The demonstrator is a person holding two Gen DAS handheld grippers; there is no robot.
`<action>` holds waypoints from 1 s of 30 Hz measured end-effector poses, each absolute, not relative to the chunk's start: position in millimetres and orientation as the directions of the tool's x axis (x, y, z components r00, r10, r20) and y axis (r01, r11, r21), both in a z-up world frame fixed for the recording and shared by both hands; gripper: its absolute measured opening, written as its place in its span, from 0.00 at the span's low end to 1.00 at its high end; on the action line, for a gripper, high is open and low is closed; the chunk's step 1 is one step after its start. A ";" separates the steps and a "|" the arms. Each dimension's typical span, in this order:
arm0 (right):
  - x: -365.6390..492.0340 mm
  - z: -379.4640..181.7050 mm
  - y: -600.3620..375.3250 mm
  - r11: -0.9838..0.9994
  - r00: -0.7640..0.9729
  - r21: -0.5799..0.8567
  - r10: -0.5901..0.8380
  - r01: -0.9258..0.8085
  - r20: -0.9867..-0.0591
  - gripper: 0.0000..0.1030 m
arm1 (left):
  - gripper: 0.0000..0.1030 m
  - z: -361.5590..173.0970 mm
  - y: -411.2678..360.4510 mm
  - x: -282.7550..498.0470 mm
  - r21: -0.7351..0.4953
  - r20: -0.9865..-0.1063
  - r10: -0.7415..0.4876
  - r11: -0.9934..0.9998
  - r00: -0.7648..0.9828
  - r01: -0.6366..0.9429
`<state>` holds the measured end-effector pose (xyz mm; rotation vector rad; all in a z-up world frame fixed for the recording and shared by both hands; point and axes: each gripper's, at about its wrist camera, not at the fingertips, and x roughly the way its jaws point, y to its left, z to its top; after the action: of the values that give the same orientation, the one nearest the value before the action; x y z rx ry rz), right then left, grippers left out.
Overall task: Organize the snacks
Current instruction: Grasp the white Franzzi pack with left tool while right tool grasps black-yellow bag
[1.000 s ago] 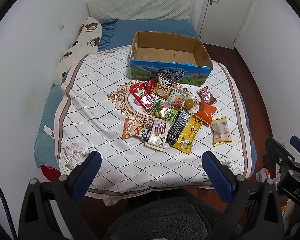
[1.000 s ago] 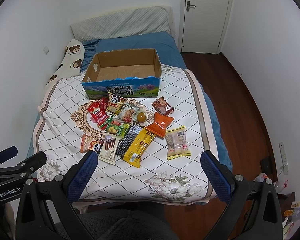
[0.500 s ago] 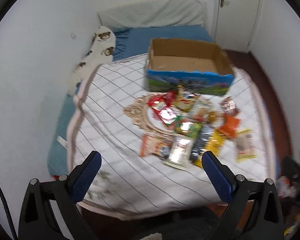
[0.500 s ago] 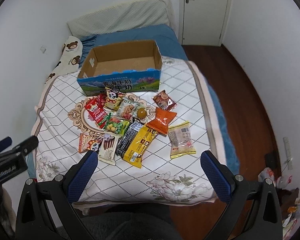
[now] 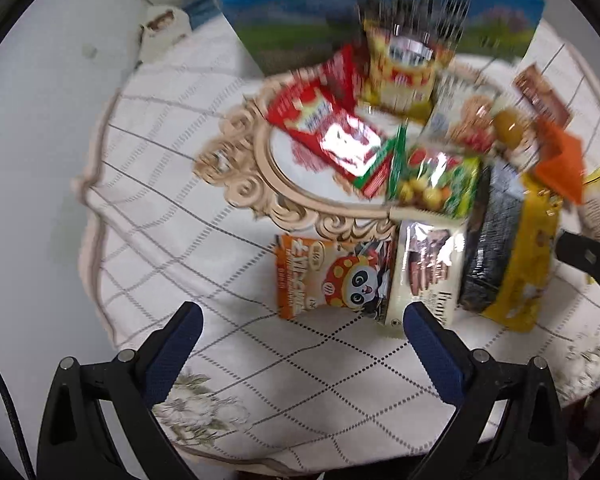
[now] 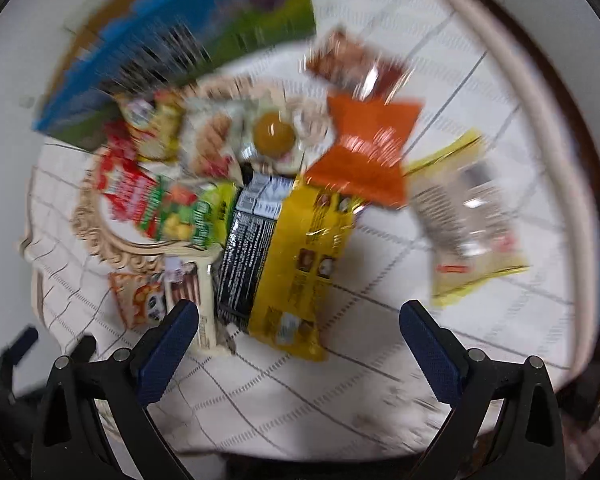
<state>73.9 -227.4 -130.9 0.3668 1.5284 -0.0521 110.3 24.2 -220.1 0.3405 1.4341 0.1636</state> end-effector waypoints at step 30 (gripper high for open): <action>23.2 -271.3 -220.5 0.998 -0.131 0.041 0.034 -0.050 -0.991 0.84 | 0.52 -323.1 -14.7 119.5 0.086 -0.991 0.086 0.996 -0.107 -0.003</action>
<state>23.2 -220.5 -271.3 -0.0118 1.7009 0.0723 119.5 -14.7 -323.1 0.0628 1.6764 0.0748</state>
